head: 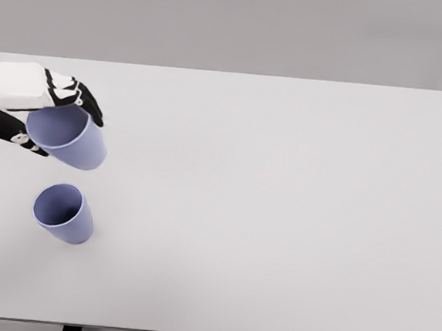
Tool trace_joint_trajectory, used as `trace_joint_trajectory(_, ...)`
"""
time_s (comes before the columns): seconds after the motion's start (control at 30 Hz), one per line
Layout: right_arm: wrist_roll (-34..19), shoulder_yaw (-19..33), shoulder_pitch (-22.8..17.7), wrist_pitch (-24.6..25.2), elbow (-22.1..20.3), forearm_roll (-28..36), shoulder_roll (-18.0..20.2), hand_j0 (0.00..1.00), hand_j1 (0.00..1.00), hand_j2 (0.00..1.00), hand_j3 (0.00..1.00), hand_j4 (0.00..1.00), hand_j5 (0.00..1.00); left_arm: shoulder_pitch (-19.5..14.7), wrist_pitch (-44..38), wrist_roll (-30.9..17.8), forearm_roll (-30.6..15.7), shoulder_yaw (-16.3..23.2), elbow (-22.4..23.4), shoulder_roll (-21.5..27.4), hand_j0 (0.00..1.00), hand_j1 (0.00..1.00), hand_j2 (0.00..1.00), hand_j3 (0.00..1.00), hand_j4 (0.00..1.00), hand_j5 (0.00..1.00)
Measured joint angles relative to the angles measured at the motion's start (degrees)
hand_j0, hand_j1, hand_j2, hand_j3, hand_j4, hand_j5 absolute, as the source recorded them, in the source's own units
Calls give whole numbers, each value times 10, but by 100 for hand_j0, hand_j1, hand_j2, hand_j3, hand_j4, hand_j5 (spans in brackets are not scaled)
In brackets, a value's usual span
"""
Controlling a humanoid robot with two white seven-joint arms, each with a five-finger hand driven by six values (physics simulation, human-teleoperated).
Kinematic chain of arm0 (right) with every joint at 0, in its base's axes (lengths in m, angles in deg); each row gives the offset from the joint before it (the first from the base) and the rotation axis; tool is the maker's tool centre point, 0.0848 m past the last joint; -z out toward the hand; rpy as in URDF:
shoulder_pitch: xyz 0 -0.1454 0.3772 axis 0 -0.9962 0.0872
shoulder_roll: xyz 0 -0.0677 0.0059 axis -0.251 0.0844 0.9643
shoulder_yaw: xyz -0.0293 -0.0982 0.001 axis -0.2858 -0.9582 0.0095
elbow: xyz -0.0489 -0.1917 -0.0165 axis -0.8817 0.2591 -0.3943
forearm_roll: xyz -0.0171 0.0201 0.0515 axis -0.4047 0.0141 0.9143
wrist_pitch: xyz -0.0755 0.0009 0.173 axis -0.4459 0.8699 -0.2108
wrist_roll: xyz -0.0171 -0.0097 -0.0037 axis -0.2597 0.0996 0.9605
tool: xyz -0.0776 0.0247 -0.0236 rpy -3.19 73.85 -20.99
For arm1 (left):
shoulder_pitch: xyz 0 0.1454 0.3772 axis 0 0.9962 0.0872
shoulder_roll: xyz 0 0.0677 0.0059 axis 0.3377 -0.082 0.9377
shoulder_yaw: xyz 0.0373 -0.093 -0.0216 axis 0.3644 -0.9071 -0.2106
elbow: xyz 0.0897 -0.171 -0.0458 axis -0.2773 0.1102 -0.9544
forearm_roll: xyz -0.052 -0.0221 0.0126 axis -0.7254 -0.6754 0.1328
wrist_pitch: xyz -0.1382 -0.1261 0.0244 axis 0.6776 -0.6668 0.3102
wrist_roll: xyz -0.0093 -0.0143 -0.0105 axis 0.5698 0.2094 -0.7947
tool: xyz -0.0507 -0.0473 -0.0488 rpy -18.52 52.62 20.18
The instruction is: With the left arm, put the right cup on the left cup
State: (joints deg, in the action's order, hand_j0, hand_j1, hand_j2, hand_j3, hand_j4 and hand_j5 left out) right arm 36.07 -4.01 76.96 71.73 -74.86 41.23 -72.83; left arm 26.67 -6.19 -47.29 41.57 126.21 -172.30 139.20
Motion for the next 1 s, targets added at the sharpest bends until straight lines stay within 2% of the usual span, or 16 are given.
trace_joint_trajectory(0.23, 0, 0, 0, 0, 0, 0, 0, 100, 100, 100, 100, 100, 100, 9, 0, 0, -13, 6, 0, 42, 43, 43, 43, 43, 43, 43)
trace_joint_trajectory(0.37, 0, 0, 0, 0, 0, 0, 0, 100, 100, 100, 100, 100, 100, 31, 0, 0, -14, 9, 0, 64, 43, 43, 43, 43, 43, 43)
trace_joint_trajectory(1.0, 0, 0, 0, 0, 0, 0, 0, 100, 100, 100, 100, 100, 100, 69, 0, 0, -33, 10, -1, 102, 43, 43, 43, 43, 43, 43)
